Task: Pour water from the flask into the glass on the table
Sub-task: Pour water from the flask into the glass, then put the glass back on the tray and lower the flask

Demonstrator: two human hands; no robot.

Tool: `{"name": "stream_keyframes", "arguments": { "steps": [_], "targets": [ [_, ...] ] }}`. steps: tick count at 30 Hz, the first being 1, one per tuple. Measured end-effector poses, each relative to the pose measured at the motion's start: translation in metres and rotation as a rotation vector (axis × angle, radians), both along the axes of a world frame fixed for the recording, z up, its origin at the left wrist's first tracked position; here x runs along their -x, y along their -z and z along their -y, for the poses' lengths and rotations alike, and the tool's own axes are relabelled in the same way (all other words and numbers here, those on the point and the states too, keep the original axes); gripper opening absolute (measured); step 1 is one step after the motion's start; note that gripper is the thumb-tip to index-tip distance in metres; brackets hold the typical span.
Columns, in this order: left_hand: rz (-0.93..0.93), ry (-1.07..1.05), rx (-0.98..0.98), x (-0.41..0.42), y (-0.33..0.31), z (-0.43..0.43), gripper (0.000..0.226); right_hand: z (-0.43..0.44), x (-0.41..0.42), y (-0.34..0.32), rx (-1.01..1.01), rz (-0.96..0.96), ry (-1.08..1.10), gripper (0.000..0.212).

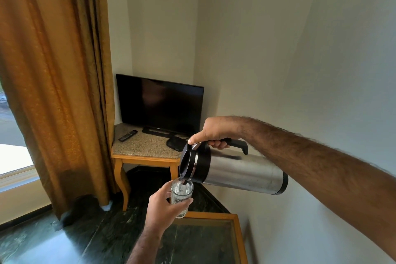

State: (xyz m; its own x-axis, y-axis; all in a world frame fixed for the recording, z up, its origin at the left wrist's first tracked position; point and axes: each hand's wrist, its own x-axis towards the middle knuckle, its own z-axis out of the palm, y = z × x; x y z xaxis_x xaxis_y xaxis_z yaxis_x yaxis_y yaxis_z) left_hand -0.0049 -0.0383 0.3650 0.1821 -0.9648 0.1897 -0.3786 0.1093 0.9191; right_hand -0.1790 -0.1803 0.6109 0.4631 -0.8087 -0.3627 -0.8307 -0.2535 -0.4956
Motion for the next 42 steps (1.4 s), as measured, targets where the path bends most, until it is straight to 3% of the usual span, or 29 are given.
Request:
{"name": "stream_keyframes", "arguments": {
  "steps": [10, 22, 28, 34, 38, 42],
  "targets": [
    [-0.022, 0.007, 0.013, 0.0, -0.006, -0.002, 0.061, -0.004, 0.008, 0.004, -0.016, 0.02, 0.01, 0.054],
    [0.01, -0.015, 0.016, 0.005, -0.01, -0.004, 0.058, -0.016, 0.037, 0.013, -0.081, 0.183, 0.038, 0.062],
    [-0.014, -0.031, 0.002, 0.009, -0.008, 0.0, 0.06, -0.03, 0.06, 0.03, -0.064, 0.309, 0.122, 0.066],
    [-0.046, -0.06, 0.015, 0.012, 0.01, 0.006, 0.063, -0.051, 0.089, 0.063, -0.079, 0.557, 0.345, 0.084],
    [-0.025, -0.092, -0.017, 0.016, 0.021, 0.005, 0.076, -0.073, 0.107, 0.108, -0.012, 0.781, 0.418, 0.059],
    [-0.037, -0.109, -0.034, 0.024, 0.035, 0.003, 0.068, -0.1, 0.114, 0.154, 0.035, 0.918, 0.524, 0.045]
  ]
}}
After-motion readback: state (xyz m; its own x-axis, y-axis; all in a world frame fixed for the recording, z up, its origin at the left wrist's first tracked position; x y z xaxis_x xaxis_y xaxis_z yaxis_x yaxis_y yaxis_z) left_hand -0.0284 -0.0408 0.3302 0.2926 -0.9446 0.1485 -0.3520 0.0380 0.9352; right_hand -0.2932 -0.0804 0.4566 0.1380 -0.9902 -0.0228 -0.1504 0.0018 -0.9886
